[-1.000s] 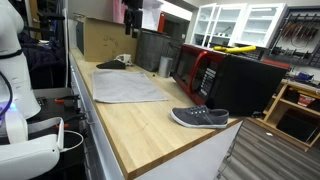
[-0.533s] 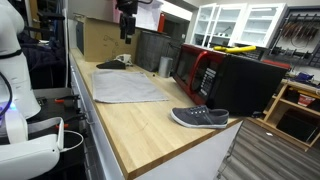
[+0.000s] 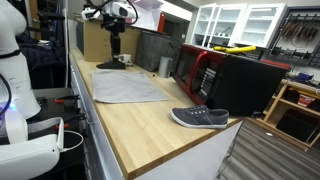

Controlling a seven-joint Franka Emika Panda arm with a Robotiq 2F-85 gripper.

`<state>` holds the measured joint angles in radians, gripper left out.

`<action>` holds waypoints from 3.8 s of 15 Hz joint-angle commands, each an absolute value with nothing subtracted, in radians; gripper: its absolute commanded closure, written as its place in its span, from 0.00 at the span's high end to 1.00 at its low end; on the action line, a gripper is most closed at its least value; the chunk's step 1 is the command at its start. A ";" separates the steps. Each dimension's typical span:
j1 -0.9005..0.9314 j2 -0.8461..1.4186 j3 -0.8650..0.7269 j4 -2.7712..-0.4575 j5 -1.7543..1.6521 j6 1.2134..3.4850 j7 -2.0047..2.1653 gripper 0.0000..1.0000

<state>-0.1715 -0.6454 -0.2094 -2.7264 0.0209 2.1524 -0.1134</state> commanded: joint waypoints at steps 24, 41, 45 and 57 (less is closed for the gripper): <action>-0.241 -0.206 -0.177 -2.794 -0.013 2.526 0.137 1.00; -0.273 -0.165 -0.200 -2.786 -0.075 2.547 0.120 0.68; -0.278 -0.159 -0.201 -2.786 -0.093 2.554 0.119 0.35; -0.295 -0.274 -0.178 -2.812 -0.190 2.547 0.175 0.01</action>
<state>-0.2712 -0.1812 -0.1981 -2.7684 -0.1099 2.5360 0.1127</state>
